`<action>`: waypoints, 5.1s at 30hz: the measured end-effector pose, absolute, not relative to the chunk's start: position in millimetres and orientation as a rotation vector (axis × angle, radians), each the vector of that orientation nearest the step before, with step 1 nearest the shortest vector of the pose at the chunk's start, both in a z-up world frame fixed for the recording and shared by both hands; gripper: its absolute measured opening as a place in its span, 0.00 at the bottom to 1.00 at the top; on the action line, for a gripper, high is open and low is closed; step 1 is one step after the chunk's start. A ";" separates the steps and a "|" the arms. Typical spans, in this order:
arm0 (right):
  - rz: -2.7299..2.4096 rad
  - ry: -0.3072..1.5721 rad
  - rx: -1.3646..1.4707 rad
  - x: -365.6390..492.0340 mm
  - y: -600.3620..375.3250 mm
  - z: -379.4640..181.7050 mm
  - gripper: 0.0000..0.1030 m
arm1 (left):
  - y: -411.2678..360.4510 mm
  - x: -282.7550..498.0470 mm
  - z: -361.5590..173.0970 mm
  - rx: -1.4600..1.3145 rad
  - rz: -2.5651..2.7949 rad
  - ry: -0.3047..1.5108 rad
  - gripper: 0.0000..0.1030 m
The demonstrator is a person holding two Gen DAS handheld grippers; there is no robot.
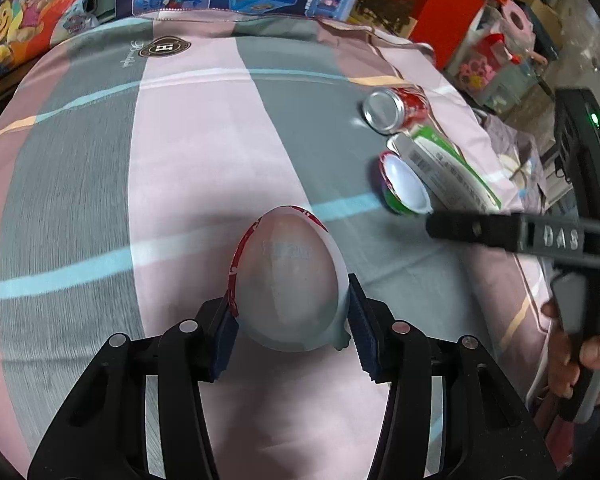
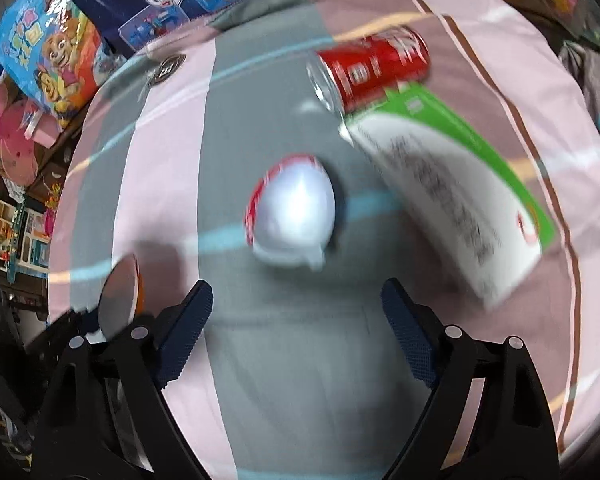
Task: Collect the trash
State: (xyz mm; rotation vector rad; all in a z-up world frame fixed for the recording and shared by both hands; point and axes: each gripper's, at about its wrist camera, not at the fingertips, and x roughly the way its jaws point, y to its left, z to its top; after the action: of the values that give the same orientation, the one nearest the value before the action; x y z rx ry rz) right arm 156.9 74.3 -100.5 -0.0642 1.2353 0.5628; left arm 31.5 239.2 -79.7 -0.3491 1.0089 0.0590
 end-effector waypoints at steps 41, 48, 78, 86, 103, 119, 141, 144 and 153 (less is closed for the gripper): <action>0.545 1.106 0.251 168.0 -116.3 -57.1 0.50 | 78.1 106.4 -25.4 -0.142 -0.136 1.027 0.49; 0.396 1.017 0.407 168.4 -234.5 -55.7 0.50 | -8.2 129.7 -13.8 -0.034 -0.268 1.033 0.49; 0.032 1.071 0.683 188.8 -451.6 -128.4 0.50 | -273.4 235.1 -101.8 0.185 -0.624 1.231 0.59; 0.046 1.095 0.665 199.8 -444.5 -132.9 0.50 | -257.4 241.0 -101.5 0.148 -0.592 1.231 0.75; 0.069 1.144 0.607 215.0 -408.0 -130.2 0.73 | -219.3 227.7 -84.0 0.096 -0.559 1.210 0.87; 0.096 1.174 0.519 206.7 -345.1 -104.3 0.74 | -146.4 209.2 -58.5 0.032 -0.489 1.149 0.91; 0.416 1.273 0.033 212.7 -95.1 -74.8 0.79 | 103.5 140.8 -56.5 -0.198 -0.196 1.071 0.96; 0.457 1.279 -0.092 212.7 -57.9 -77.5 0.79 | 131.7 136.1 -65.5 -0.218 -0.152 1.077 0.96; 0.494 1.313 -0.335 227.9 10.5 -94.7 0.79 | 196.4 140.6 -87.1 -0.297 -0.084 1.097 0.96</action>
State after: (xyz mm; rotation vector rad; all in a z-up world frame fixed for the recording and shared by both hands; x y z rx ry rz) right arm 227.9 10.5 -94.7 -0.3347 1.3127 0.4938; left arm 140.6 196.4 -87.1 -0.2968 1.0965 -0.0840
